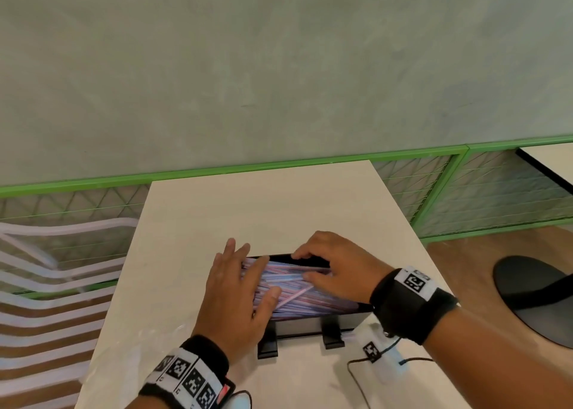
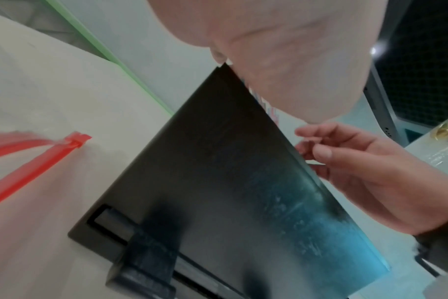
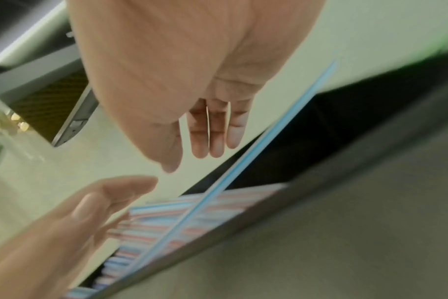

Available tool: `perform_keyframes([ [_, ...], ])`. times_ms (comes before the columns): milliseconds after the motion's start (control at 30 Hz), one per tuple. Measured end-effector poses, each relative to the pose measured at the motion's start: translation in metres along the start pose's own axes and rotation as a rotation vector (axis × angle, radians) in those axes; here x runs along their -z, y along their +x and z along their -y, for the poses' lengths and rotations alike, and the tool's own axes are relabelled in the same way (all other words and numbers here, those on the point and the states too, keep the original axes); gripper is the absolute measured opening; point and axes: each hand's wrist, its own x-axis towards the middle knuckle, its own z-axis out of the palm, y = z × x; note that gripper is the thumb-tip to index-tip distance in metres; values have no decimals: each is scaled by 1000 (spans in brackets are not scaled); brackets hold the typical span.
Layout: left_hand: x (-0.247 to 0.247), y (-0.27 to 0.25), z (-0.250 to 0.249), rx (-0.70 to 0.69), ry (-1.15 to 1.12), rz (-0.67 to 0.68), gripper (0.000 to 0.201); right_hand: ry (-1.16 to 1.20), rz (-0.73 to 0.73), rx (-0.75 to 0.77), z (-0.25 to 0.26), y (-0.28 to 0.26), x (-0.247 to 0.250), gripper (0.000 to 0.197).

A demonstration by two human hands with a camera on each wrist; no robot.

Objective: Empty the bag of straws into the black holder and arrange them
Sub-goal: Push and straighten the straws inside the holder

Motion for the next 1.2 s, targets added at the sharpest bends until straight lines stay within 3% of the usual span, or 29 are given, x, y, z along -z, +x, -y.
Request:
perform_keyframes([
  [167,-4,3,6,11,24,92,55,-249,271,-65,-17,-17,7,29],
  [267,-5,2,6,8,8,86,51,-246,238,-91,-16,-13,0,22],
  [467,1,2,3,-43,-63,70,53,-208,232,-136,1,5,-21,31],
  [633,7,7,9,-151,-20,96,43,-35,294,-195,13,5,-24,58],
  [733,16,15,11,-197,35,116,42,-95,300,-178,6,-3,-12,59],
  [967,31,41,-12,-280,330,560,71,-222,390,-126,-2,-2,-7,69],
  [1100,27,61,-20,-299,483,723,76,-301,383,-99,3,4,-11,67],
  [1200,19,67,-29,-294,576,770,73,-346,366,-91,2,3,-18,69],
])
